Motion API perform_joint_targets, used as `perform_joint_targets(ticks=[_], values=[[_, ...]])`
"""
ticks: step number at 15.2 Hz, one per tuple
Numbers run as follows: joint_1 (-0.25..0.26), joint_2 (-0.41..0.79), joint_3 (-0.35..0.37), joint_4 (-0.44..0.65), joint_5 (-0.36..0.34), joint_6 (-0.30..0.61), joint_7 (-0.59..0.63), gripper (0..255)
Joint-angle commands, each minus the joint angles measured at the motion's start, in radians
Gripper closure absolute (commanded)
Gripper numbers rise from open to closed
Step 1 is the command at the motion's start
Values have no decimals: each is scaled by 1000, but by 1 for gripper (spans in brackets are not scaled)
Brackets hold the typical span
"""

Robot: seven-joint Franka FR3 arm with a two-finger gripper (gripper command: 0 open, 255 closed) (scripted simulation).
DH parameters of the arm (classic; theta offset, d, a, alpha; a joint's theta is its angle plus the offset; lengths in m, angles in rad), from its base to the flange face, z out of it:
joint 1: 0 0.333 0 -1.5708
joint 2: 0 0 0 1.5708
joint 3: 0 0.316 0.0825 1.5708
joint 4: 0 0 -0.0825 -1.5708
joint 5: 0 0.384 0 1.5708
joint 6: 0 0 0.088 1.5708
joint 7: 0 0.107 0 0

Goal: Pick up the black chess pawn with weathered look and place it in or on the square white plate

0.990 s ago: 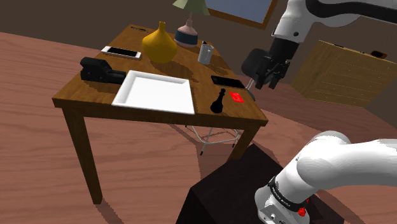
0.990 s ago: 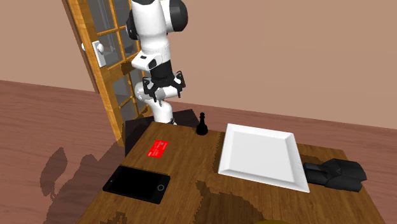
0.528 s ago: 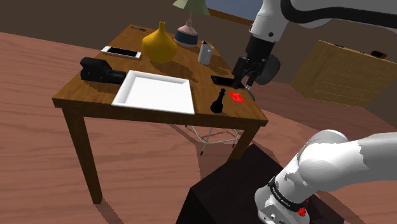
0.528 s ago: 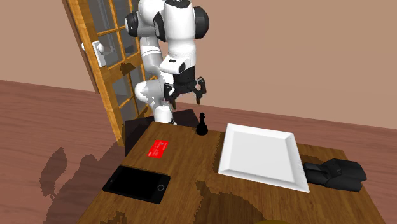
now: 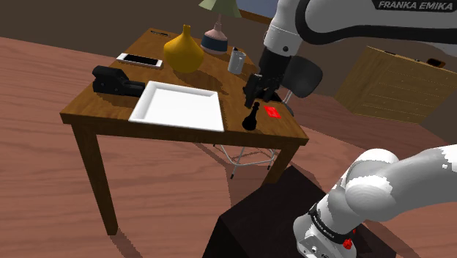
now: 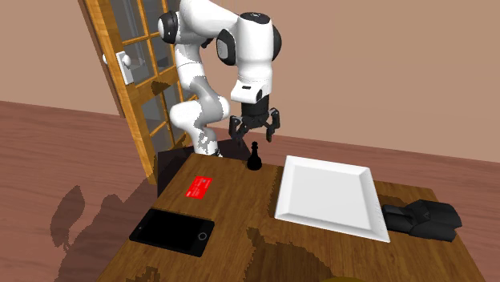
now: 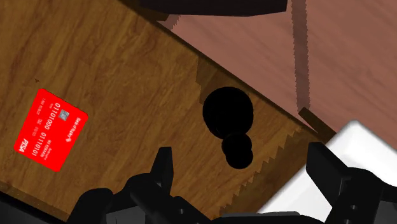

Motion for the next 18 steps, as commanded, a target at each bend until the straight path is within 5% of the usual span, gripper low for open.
perform_joint_targets(ticks=[1,11,12,18], values=[[1,-2,2,-28,2,28,0,0],[2,2,5,-61,4,63,-1,0],[2,2,5,-61,4,63,-1,255],[2,1,5,-61,4,64,-1,255]])
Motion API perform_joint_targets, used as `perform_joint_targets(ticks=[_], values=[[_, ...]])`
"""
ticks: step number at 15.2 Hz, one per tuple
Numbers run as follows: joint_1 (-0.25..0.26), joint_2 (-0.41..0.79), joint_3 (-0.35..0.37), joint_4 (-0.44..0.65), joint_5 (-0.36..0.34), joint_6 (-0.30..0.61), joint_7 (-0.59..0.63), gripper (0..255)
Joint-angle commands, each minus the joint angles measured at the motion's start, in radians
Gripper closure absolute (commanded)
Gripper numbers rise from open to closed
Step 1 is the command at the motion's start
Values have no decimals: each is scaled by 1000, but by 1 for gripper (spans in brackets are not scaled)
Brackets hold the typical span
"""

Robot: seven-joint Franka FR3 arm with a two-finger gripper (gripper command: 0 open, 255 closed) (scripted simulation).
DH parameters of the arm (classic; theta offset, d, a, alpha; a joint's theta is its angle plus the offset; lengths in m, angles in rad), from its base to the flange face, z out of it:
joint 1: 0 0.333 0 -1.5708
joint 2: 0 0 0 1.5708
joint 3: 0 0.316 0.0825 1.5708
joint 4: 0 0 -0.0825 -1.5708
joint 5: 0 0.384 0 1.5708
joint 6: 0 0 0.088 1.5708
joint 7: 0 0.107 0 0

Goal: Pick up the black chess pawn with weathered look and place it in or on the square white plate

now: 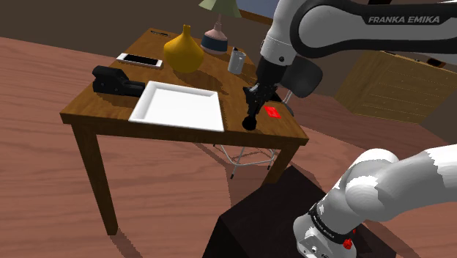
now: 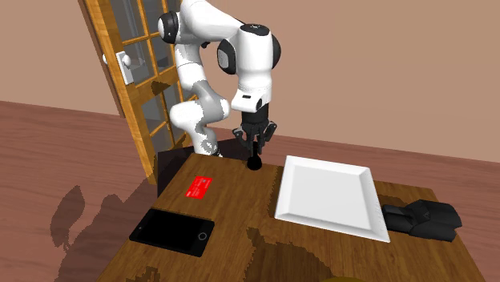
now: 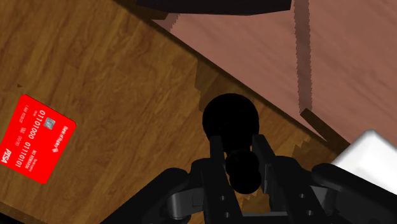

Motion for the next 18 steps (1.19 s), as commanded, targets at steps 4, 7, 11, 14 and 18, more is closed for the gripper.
perform_joint_targets(ticks=[4,7,11,14,18], values=[[-1,0,-1,12,-1,-14,0,255],[-2,-1,-4,51,-4,-54,1,255],[-4,1,-8,106,-7,-108,1,255],[-5,4,-11,149,-10,-147,2,255],[-7,12,-14,208,-13,-199,3,255]])
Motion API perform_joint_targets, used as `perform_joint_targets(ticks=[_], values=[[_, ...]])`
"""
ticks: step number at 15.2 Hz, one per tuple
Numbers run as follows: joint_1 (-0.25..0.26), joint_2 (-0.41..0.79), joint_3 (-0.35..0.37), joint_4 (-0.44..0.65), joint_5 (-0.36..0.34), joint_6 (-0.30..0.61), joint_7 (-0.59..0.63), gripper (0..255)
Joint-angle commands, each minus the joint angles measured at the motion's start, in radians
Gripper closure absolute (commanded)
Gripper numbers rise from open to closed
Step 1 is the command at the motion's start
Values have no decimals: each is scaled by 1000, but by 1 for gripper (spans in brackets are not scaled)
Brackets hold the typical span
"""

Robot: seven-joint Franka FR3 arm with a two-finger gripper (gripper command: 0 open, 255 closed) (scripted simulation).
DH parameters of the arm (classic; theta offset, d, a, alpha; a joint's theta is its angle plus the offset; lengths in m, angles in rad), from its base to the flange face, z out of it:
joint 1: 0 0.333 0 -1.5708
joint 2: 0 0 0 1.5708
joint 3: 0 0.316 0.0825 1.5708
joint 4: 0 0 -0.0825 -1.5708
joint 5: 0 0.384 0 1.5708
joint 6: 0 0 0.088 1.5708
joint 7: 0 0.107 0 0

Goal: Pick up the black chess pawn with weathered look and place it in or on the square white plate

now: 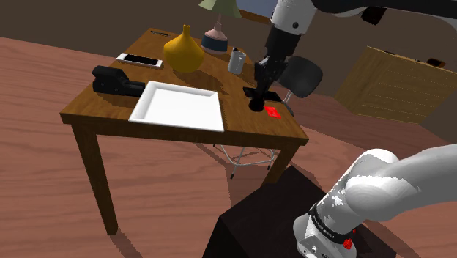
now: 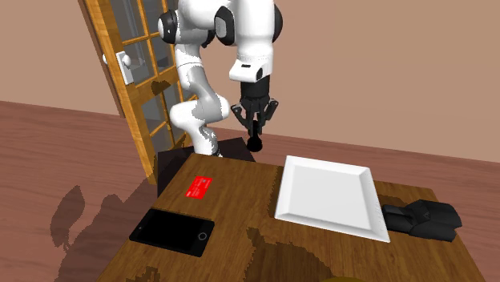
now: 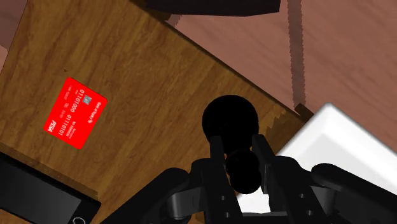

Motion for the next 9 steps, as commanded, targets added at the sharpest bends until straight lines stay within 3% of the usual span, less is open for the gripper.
perform_joint_targets(ticks=[1,3,9], values=[[-1,6,0,30,-1,-24,2,255],[-1,9,-1,48,-2,-39,2,255],[-1,234,74,250,-10,-14,88,255]])
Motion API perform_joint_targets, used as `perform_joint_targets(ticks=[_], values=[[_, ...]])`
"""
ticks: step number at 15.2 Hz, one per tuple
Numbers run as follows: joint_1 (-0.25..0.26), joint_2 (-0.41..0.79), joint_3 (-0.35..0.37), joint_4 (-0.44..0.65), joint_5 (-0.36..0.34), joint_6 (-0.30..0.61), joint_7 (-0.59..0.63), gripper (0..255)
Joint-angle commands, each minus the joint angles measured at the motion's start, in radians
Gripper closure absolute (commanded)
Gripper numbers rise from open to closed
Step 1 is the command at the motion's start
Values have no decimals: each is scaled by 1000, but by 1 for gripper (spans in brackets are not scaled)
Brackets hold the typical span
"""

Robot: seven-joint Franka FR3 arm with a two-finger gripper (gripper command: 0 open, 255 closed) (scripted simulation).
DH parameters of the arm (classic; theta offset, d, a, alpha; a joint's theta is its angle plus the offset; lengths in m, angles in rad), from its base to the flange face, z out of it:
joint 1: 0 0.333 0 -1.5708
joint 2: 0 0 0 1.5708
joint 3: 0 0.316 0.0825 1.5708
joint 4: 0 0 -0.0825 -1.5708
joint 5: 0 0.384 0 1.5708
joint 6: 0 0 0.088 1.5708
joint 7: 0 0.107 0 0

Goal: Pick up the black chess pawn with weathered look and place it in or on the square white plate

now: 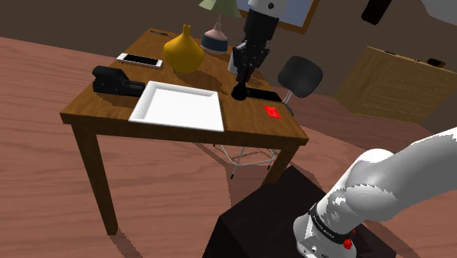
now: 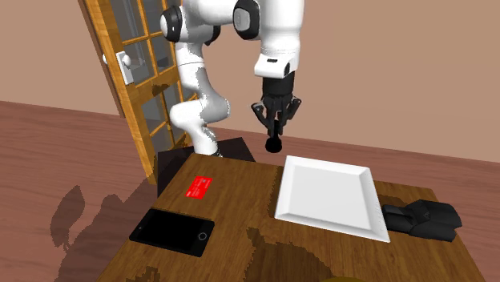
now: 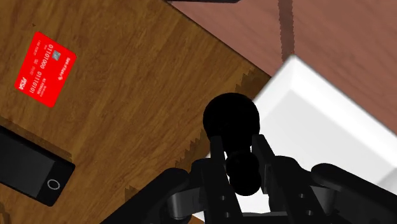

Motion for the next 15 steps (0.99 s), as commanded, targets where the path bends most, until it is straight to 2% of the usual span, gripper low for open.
perform_joint_targets(ticks=[1,7,12,15], values=[[1,82,27,83,-8,-1,34,255],[14,326,95,346,-64,-25,132,255],[56,552,136,621,-142,-89,212,255],[54,539,132,564,-137,-44,210,255]])
